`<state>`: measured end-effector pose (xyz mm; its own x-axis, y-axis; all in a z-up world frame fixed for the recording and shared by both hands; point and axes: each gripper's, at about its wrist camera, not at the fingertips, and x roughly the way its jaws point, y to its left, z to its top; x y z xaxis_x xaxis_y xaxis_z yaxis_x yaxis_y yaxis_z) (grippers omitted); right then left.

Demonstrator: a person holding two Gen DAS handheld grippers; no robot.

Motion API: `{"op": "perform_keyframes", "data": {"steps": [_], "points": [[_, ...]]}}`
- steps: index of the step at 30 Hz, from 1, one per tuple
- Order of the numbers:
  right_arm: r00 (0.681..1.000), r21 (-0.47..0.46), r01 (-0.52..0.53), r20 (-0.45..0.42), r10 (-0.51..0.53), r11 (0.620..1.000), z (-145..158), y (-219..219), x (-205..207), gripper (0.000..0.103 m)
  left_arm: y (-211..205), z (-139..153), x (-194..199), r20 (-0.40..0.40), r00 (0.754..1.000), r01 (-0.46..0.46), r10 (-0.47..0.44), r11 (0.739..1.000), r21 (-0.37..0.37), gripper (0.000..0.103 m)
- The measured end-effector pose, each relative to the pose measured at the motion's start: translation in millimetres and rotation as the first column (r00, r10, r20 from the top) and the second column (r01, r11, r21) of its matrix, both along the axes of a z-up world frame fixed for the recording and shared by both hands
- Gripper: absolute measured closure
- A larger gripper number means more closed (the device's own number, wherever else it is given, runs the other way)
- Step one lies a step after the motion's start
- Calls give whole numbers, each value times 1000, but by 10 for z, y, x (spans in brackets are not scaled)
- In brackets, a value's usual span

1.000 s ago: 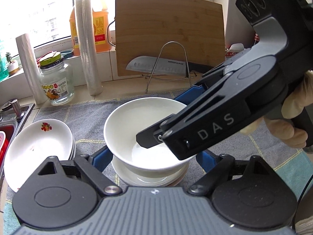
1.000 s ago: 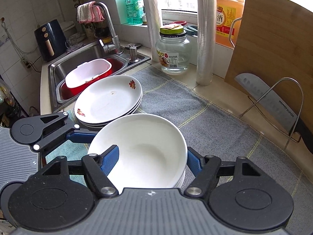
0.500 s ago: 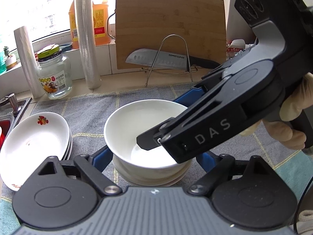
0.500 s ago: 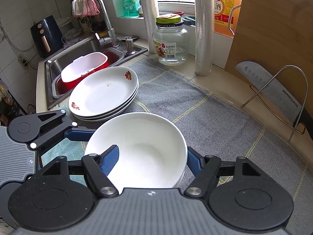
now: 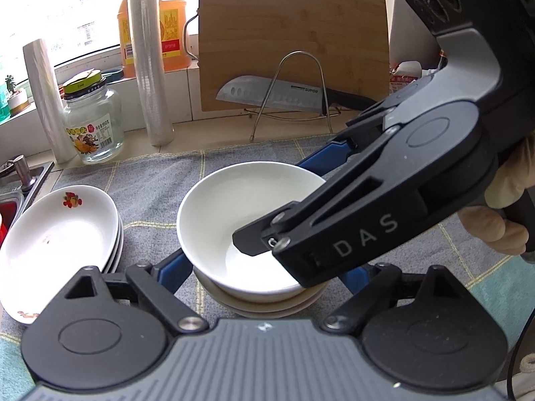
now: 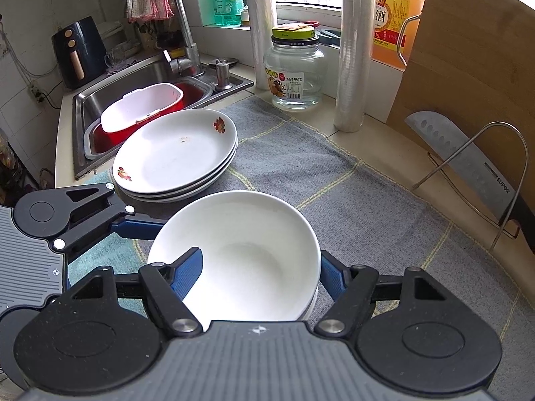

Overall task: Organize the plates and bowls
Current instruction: 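Lower the bowl into the nested bowls and open both grippers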

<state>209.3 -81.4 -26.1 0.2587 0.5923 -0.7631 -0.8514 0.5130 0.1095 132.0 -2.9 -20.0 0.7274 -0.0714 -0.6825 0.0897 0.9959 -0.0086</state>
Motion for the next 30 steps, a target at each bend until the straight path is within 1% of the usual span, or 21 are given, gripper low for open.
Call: {"op": "perform_keyframes", "data": {"steps": [5, 9, 13, 14, 16, 18, 23, 24, 26, 30], "points": [[1000, -3, 0, 3, 0, 1000, -4, 4, -4, 23, 7, -6, 16, -3, 1000, 0, 0, 1000, -7, 12], [1000, -3, -5, 2, 5, 1000, -5, 9, -6, 20, -4, -13, 17, -3, 1000, 1, -1, 1000, -2, 10], [1000, 1, -12, -7, 12, 1000, -18, 13, -15, 11, -11, -12, 16, 0, 1000, 2, -2, 1000, 1, 10], [1000, 3, -11, -5, 11, 1000, -16, 11, -20, 11, -10, -11, 11, 2, 1000, 3, -3, 1000, 0, 10], [1000, 4, -6, 7, 6, 1000, -7, 6, -29, 5, -5, -4, -9, 6, 1000, 7, -7, 1000, 5, 10], [1000, 14, 0, 16, 0, 1000, 14, -23, -25, 1, 7, 17, -32, 8, 1000, 12, -12, 1000, 8, 9], [999, 44, 10, 38, -11, 999, 102, -142, -41, 0, 71, 112, -166, 24, 998, 52, -52, 999, 17, 9], [999, 53, 10, 42, -12, 999, 121, -180, -51, 0, 93, 128, -207, 26, 997, 67, -68, 997, 25, 5], [999, 68, 12, 51, -15, 998, 159, -273, -77, 0, 148, 128, -284, 30, 994, 102, -103, 994, 36, 2], [998, 82, 18, 54, -23, 997, 180, -489, -143, 0, 266, -1, -329, -32, 989, 148, -146, 988, 54, 2]]}}
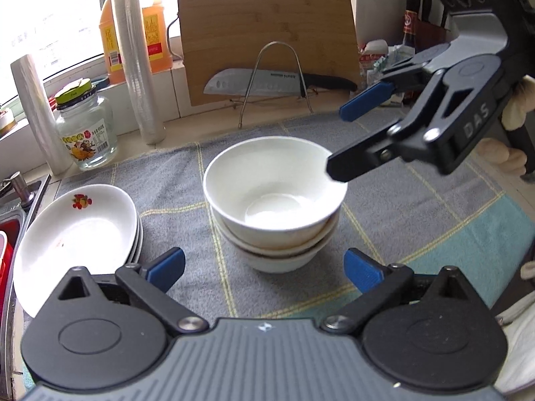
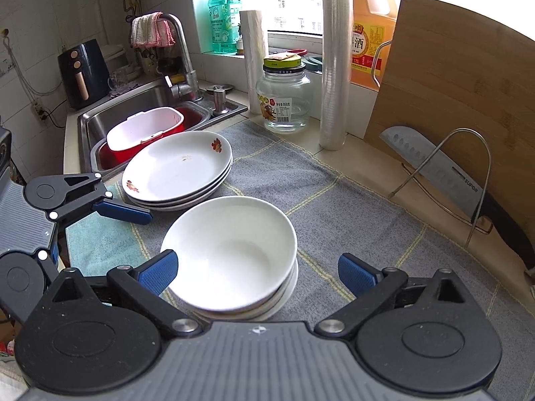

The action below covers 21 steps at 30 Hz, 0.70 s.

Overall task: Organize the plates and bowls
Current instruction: 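Lower the bowl into the nested bowls and open both grippers, then close both grippers on opposite rims of the three-bowl stack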

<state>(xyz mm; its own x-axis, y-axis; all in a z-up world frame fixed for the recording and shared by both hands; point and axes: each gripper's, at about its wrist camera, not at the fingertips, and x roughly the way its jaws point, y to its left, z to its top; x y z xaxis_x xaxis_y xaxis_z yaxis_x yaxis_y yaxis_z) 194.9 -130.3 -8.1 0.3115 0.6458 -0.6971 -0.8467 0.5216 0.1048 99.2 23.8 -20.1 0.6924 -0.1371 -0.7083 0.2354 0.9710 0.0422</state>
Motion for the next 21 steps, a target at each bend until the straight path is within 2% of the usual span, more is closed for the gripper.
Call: {"op": "perform_keyframes", "data": {"steps": [6, 15, 18, 21], "points": [[999, -73, 47, -10, -48, 996, -182, -214, -83, 0, 94, -245, 107, -74, 996, 54, -55, 998, -13, 2], [988, -207, 142, -25, -151, 968, -778, -93, -218, 0, 134, -477, 391, -94, 974, 204, -205, 979, -15, 2], [988, -236, 145, -10, -152, 961, -907, -41, -271, 0, 129, -541, 487, -105, 969, 219, -222, 975, -34, 2], [991, -253, 130, -7, -136, 959, -982, -7, -274, 0, 88, -616, 546, -129, 966, 223, -222, 975, -9, 1]]}}
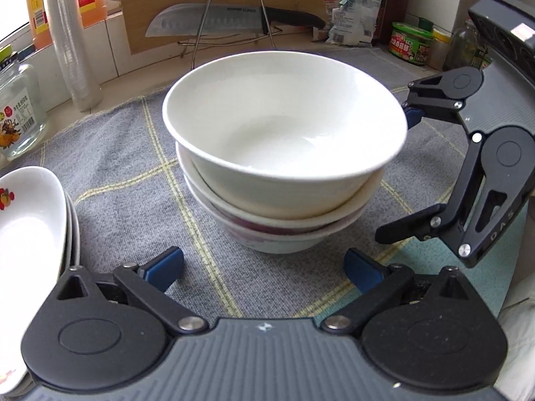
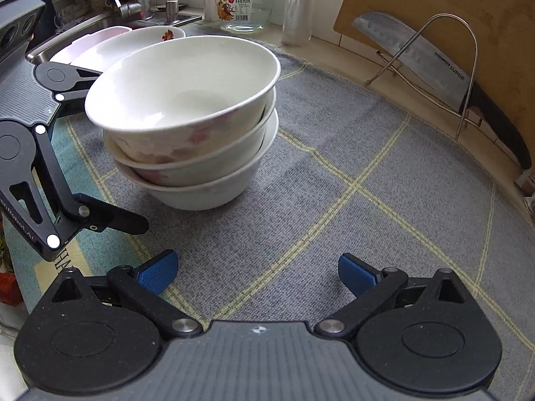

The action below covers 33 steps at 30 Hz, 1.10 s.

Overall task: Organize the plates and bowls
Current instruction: 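Close both grippers on opposite rims of the three-bowl stack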

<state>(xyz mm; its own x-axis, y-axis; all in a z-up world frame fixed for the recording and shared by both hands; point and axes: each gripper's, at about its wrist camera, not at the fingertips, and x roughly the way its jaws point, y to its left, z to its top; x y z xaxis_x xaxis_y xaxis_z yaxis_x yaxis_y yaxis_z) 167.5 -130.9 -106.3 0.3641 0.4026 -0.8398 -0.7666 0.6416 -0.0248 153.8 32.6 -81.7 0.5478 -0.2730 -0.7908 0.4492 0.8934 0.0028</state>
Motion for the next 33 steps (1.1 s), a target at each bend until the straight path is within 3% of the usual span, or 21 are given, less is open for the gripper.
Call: {"op": "perform_keyframes", "data": {"steps": [4, 10, 18, 28, 33], "points": [[999, 20, -42, -16, 42, 999, -36, -22, 23, 0, -20, -8, 6, 9, 1000, -8, 8, 1000, 3, 0], [991, 74, -132, 33, 129, 989, -94, -91, 26, 0, -23, -2, 23, -3, 1000, -31, 31, 1000, 8, 0], [989, 113, -138, 67, 131, 984, -121, -137, -11, 0, -18, -11, 42, 6, 999, -38, 38, 999, 3, 0], [998, 89, -49, 48, 45, 995, -104, -21, 1, 0, 73, -29, 96, 43, 993, 113, -113, 993, -15, 0], [998, 61, -52, 31, 50, 997, -82, 74, 57, 0, 98, -26, 137, 44, 984, 175, -174, 984, -15, 0]]}}
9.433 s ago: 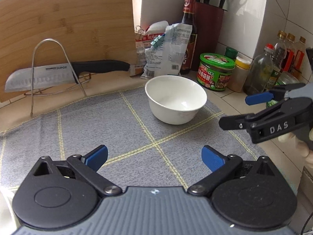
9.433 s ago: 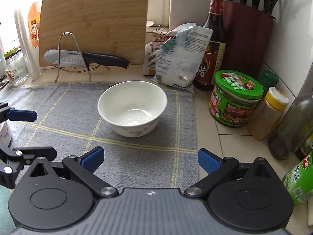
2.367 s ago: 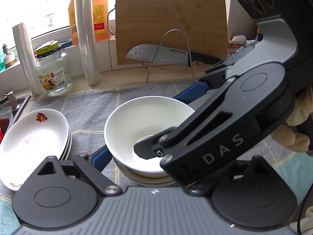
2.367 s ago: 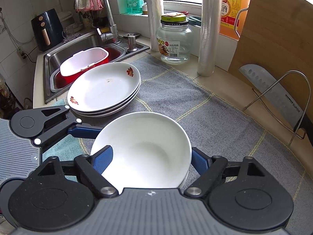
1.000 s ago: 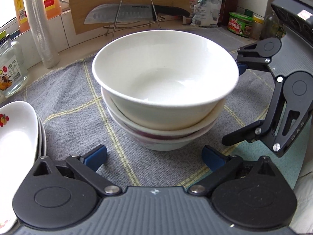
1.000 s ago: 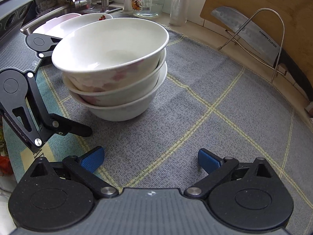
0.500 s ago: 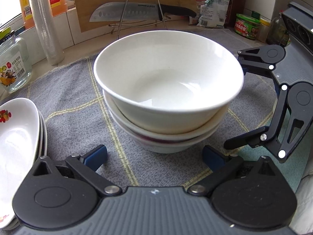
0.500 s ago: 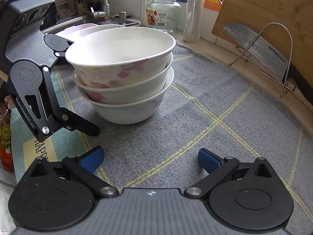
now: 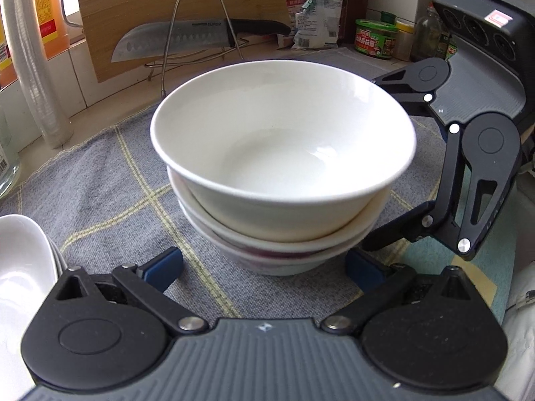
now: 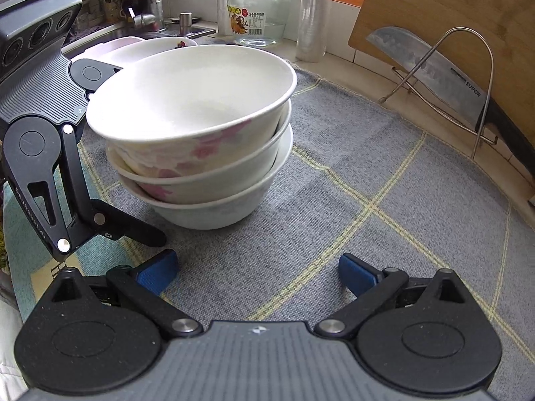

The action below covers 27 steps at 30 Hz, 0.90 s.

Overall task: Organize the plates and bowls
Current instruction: 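Close both grippers on opposite rims of the three-bowl stack, then lift the bowl stack with both grippers and carry it over the plate stack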

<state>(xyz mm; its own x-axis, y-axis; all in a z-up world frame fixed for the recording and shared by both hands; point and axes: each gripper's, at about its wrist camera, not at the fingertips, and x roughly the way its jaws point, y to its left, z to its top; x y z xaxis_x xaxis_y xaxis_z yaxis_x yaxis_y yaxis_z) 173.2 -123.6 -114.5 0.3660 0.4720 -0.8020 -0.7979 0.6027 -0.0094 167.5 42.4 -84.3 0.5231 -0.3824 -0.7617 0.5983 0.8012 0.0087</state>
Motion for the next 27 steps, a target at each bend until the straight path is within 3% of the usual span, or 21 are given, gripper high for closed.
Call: {"op": "perform_keyframes", "data": {"steps": [7, 18, 27], "points": [[993, -44, -113, 21, 114, 993, 28, 152, 55, 0, -9, 28, 68, -40, 998, 54, -53, 998, 34, 0], [949, -50, -313, 18, 314, 948, 75, 308, 264, 0, 12, 41, 179, -81, 986, 151, -146, 987, 62, 1], [907, -63, -420, -1, 420, 905, 114, 417, 368, 6, 9, 75, 232, -74, 962, 268, -261, 958, 106, 1]]}}
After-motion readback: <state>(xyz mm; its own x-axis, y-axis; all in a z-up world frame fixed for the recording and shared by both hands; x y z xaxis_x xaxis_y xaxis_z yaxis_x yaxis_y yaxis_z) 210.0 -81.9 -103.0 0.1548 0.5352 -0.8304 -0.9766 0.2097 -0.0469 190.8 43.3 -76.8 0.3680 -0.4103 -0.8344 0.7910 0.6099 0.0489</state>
